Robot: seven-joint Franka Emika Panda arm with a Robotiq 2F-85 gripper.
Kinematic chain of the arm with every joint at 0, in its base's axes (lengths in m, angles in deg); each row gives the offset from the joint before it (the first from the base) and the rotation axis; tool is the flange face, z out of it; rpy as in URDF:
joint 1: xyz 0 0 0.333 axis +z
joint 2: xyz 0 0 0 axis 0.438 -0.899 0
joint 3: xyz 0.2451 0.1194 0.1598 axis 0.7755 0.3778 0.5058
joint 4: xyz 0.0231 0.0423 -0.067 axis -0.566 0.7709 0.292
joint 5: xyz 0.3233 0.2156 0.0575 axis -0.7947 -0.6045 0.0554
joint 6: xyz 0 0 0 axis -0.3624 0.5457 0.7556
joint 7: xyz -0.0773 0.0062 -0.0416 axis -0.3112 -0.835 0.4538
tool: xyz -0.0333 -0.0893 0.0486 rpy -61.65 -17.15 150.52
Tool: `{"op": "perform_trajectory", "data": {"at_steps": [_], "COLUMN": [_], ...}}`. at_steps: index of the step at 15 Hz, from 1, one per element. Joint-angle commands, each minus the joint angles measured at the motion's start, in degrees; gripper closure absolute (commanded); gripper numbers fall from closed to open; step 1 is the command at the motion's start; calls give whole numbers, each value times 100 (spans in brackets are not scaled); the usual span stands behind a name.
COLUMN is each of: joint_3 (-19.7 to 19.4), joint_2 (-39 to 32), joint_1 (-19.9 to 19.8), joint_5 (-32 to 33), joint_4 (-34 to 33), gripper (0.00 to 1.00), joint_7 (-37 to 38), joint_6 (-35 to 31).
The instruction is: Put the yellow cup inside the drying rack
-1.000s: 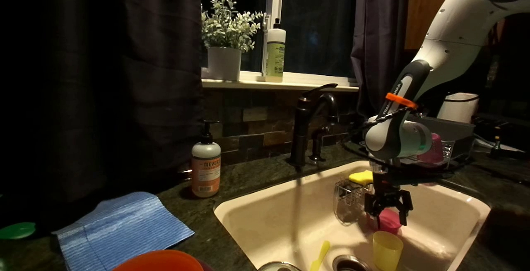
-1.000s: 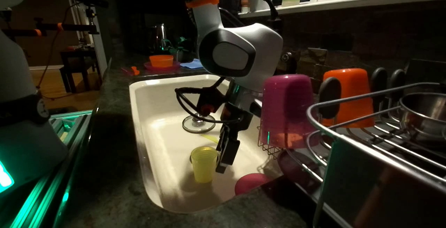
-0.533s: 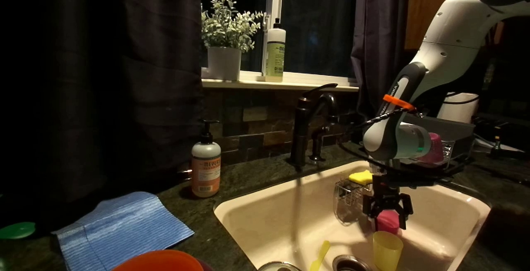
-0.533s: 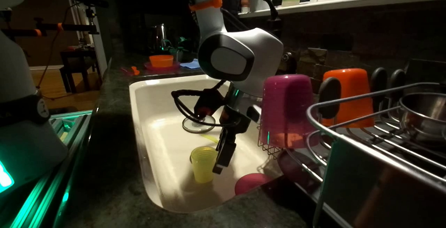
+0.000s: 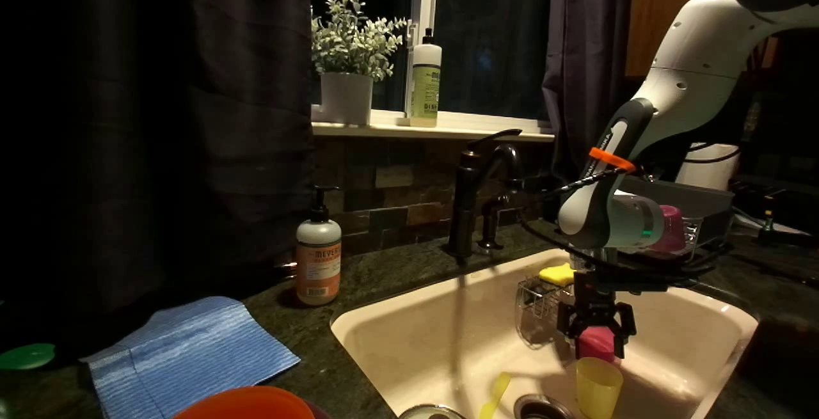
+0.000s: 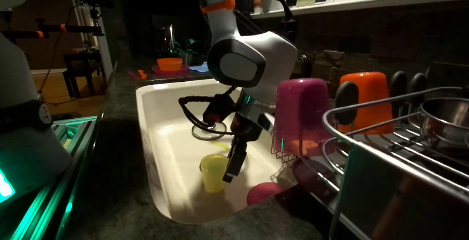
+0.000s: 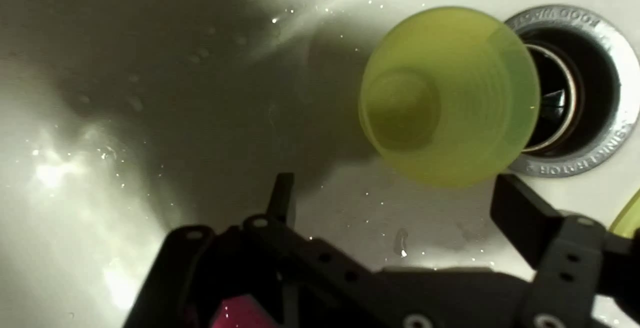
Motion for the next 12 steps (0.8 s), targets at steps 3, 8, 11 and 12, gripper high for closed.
{"op": "perform_trajectory", "data": {"at_steps": [3,8,11,12], "joint_3": [127,223,279,298], "joint_2": [-345,-498,-597,-623], "joint_1": [-174,-260,-305,-327], "joint_5": [-222,-321,-373,-392], "joint_4": [-176,-318,-413,-446], "gripper": [0,0,0,0], "joint_7": [-188,-234,-243,-250], "joint_6": [-73,15,216,298]}}
